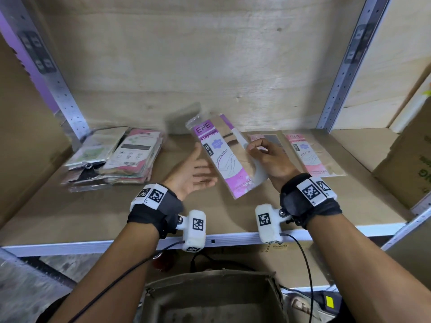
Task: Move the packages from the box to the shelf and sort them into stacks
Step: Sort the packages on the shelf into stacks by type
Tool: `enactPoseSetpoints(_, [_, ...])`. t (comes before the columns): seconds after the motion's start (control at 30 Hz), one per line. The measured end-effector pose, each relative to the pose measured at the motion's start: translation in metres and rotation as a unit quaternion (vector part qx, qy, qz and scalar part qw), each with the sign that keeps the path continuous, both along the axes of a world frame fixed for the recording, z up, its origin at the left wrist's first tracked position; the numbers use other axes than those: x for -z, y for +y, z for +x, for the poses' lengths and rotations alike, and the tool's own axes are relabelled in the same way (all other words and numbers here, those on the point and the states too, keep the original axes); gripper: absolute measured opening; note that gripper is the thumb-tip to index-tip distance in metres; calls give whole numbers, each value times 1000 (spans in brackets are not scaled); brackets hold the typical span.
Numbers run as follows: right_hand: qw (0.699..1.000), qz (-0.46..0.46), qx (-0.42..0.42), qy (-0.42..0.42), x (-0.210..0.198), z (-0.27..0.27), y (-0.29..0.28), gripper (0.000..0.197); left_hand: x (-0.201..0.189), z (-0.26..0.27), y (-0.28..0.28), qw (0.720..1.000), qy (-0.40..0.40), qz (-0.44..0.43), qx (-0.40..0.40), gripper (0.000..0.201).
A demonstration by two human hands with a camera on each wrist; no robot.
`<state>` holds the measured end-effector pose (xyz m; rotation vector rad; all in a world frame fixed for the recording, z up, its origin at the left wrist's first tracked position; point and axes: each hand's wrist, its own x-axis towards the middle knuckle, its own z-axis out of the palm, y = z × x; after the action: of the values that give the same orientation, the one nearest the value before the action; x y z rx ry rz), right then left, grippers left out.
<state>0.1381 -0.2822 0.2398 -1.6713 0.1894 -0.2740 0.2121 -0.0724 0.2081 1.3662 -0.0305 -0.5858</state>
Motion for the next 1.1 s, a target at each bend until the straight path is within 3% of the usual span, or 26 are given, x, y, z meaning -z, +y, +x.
enactPoseSetpoints(0.17, [998,11,5,58,7,7,5,4,-2,-13,-5,987,-103,36,115,38])
enactPoseSetpoints(0.3, [988,-36,-29,148,8,6,3,33,-2,-11,-1,987,-124,79,71,36])
enactPoseSetpoints(0.5, [972,-121,-41,197,9,5,2,49,5,2,1,982,-101,144,-61,61])
enactPoseSetpoints(0.63, [962,-165,-56,213,9,4,2,47,11,6,7,969,-102,221,-34,44])
enactPoseSetpoints(0.7, [958,-184,-61,210,9,3,2,46,12,8,8,968,-108,225,-24,27])
enactPoseSetpoints(0.8, [963,-157,-74,205,9,2,5,47,10,6,7,970,-111,214,0,19])
enactPoseSetpoints(1.1, [971,-138,-65,185,7,8,4,49,5,12,-3,977,-121,172,15,23])
